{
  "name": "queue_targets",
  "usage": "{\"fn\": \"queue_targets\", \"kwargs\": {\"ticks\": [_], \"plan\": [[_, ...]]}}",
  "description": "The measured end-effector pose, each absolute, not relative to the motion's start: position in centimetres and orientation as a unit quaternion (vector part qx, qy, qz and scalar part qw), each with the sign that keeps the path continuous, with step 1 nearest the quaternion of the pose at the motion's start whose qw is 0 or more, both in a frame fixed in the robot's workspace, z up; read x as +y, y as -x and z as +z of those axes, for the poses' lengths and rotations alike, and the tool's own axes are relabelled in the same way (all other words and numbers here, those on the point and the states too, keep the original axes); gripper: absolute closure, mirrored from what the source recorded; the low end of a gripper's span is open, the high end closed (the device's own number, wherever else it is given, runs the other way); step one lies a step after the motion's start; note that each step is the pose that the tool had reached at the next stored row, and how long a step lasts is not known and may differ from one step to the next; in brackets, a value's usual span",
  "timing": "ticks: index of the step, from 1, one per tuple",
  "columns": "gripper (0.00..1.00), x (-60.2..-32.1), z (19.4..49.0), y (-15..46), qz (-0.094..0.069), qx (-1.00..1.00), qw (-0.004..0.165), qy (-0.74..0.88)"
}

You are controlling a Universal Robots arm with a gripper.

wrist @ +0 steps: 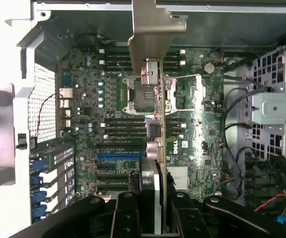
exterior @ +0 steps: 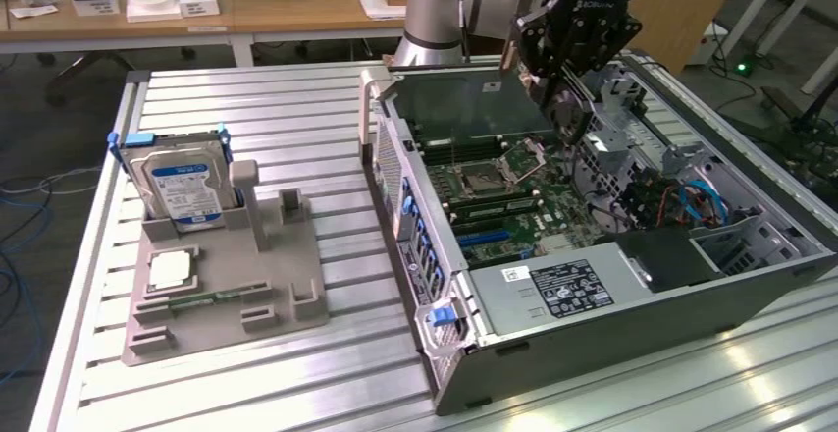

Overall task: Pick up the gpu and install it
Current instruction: 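Insert the gpu into the slot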

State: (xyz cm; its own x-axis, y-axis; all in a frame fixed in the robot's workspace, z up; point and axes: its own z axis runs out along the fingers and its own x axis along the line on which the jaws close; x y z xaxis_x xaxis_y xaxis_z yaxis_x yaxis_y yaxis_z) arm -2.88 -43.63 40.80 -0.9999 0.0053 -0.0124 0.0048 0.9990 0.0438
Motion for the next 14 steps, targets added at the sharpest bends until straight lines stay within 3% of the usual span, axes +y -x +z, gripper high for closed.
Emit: {"fn": "queue_targets", "kwargs": {"ticks": [14], "plan": [[0.72,-43.63,40.81,2.88,0.022,0.993,0.004,0.113]]}}
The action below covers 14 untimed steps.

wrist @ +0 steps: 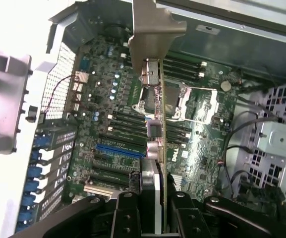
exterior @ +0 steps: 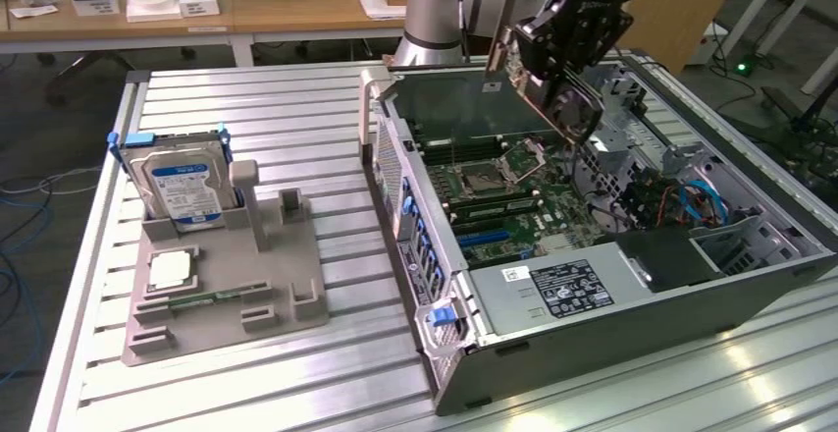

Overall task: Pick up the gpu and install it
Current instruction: 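Insert the gpu into the slot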

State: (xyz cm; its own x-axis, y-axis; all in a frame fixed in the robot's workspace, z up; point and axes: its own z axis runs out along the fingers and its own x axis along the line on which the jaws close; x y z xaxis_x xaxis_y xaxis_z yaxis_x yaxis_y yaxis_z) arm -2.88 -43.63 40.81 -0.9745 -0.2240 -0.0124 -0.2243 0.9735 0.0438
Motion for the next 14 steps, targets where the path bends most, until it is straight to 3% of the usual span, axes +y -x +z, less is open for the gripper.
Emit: {"fn": "queue_targets", "kwargs": {"ticks": [14], "plan": [[0.72,-43.63,40.81,2.88,0.023,0.975,0.001,0.222]]}}
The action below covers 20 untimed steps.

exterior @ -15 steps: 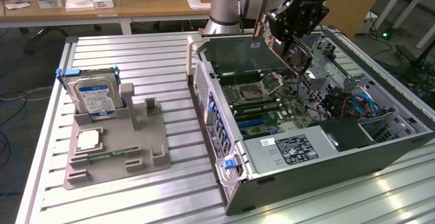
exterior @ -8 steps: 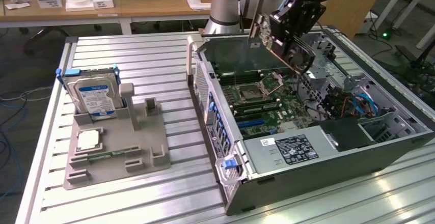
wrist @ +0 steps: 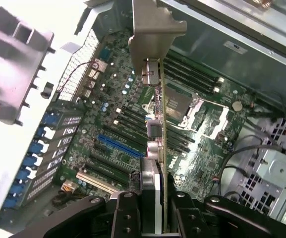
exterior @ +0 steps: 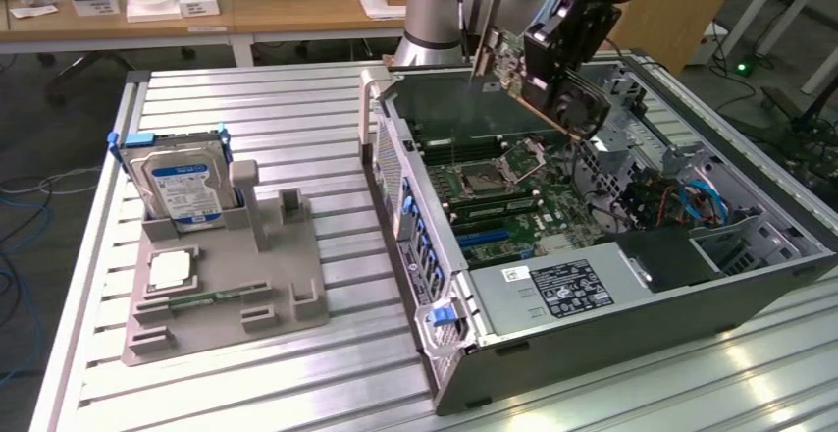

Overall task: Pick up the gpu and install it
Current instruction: 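Insert the gpu into the slot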

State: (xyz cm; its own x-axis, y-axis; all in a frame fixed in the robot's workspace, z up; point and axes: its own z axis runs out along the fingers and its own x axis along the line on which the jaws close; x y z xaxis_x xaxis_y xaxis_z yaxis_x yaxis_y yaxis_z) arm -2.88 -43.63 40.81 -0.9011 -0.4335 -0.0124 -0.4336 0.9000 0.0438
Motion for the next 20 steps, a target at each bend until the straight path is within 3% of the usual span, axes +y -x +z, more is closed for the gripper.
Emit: {"fn": "queue_targets", "kwargs": {"ticks": [20], "plan": [[0.72,-43.63,40.75,2.88,0.023,0.925,-0.002,0.378]]}}
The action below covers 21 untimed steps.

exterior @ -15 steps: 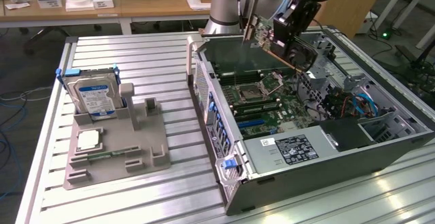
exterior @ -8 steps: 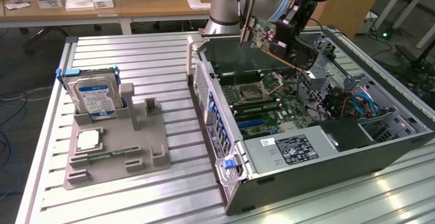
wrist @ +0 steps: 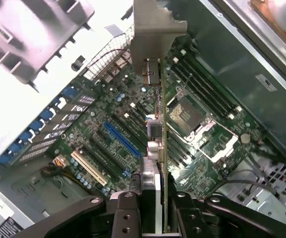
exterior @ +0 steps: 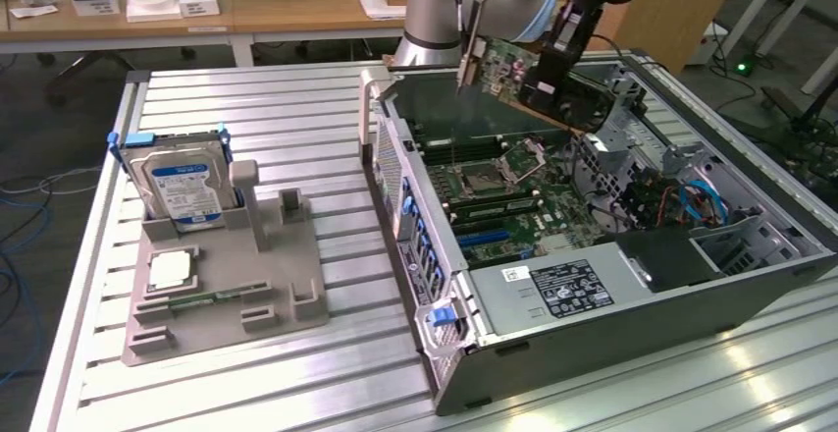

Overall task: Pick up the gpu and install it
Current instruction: 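Insert the gpu into the slot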

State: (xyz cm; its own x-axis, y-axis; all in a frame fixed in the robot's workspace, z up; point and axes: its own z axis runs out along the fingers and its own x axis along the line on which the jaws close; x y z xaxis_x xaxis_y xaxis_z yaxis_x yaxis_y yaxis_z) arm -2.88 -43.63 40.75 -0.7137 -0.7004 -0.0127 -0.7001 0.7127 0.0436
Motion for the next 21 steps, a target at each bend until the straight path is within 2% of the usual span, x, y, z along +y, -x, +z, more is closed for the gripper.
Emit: {"fn": "queue_targets", "kwargs": {"ticks": [21], "plan": [[0.72,-43.63,40.65,2.88,-0.022,-0.845,0.006,-0.533]]}}
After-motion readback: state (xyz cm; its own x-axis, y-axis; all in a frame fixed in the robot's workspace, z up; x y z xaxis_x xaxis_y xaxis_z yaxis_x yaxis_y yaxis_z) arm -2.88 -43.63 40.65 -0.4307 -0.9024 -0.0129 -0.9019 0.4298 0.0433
